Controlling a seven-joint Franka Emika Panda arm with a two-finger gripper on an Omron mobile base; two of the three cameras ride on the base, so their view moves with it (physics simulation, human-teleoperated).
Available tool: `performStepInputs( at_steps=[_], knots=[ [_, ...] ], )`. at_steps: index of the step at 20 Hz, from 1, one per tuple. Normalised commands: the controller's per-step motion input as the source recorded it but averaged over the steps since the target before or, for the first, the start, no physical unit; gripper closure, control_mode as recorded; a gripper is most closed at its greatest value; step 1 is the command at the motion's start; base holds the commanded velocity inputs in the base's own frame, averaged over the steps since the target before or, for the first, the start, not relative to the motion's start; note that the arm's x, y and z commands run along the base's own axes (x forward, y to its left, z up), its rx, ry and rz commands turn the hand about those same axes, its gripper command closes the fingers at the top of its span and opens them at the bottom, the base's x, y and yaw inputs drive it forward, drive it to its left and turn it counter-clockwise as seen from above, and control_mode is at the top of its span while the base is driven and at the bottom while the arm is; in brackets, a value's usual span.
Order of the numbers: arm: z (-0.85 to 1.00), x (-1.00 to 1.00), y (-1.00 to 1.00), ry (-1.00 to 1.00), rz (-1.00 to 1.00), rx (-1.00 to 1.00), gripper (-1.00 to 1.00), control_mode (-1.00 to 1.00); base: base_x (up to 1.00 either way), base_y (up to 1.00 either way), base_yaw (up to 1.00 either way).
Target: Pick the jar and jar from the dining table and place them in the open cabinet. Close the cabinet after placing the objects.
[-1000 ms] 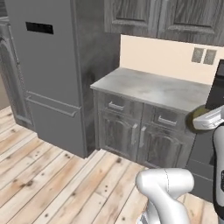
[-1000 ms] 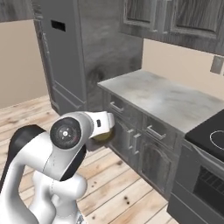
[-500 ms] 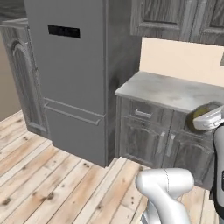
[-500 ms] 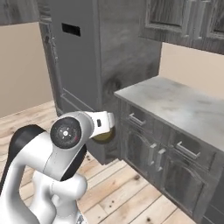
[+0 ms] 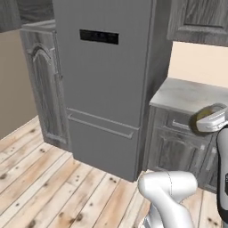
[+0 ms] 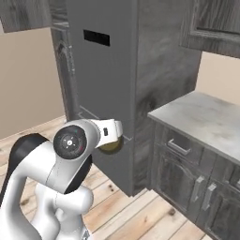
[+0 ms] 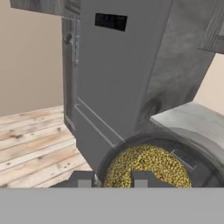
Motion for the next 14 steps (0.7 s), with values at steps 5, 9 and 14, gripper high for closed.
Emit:
performStepInputs(
  at_steps=[5,9,14],
  knots=[
    [0.00,0.00,0.00,0.00,0.00,0.00,1.00,1.00,0.41,0.89,-0.07],
    [0.00,0.00,0.00,0.00,0.00,0.00,1.00,1.00,0.40,0.89,-0.08],
    [0.00,0.00,0.00,0.00,0.00,0.00,1.00,1.00,0.39,0.88,-0.11]
  ],
)
